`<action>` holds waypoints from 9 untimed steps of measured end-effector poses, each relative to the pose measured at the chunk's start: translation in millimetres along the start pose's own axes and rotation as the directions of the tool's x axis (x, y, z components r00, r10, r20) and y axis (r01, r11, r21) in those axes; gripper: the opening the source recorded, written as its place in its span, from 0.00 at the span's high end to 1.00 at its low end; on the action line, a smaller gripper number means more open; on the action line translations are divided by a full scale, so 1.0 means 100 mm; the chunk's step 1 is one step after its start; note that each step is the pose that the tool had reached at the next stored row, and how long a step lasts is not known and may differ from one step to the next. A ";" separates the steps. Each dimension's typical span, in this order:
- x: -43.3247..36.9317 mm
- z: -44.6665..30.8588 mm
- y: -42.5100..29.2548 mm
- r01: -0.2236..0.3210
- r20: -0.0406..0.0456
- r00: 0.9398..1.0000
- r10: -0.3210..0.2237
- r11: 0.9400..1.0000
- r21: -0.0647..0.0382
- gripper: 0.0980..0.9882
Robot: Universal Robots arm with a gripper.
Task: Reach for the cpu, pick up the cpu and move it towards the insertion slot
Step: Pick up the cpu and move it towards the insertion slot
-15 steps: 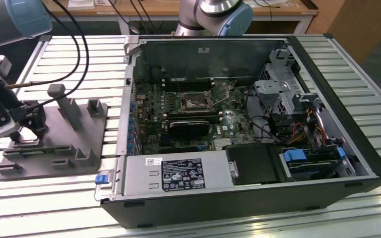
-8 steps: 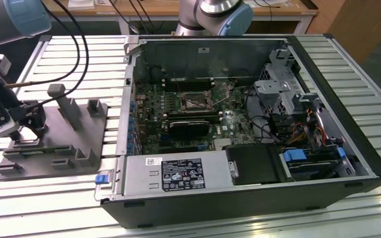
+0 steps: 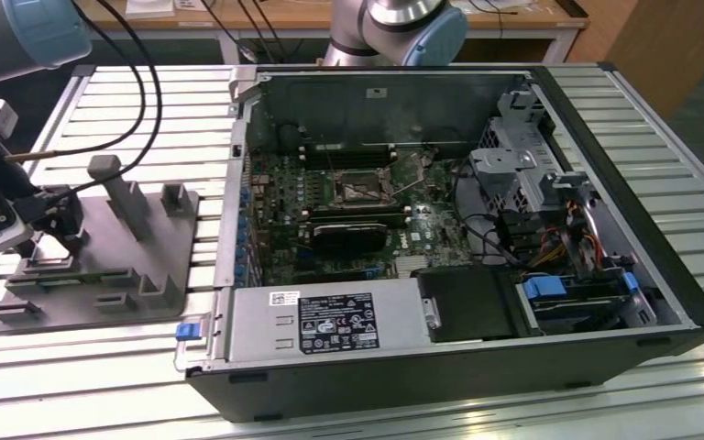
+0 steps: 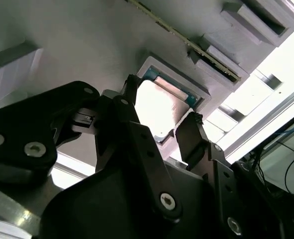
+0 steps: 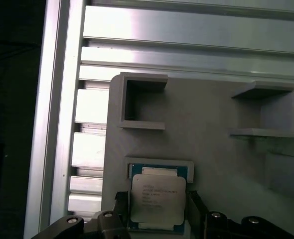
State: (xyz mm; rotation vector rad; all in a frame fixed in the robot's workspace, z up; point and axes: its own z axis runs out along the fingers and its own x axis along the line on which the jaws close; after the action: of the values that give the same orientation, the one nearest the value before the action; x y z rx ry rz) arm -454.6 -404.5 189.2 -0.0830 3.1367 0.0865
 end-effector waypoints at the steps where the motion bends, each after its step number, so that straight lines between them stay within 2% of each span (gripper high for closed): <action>1: -0.001 0.000 0.000 0.000 0.000 1.000 0.000 1.000 0.000 0.45; 7: 0.000 0.000 0.000 0.000 0.000 1.000 0.000 1.000 0.000 0.44; 8: 0.000 0.000 0.000 0.000 0.000 1.000 0.000 1.000 0.000 0.37; 9: 0.000 0.003 0.000 -0.005 0.000 1.000 0.005 1.000 0.000 0.37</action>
State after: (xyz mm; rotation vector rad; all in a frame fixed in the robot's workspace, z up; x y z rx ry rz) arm -454.6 -404.5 188.8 -0.0754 3.1367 0.0869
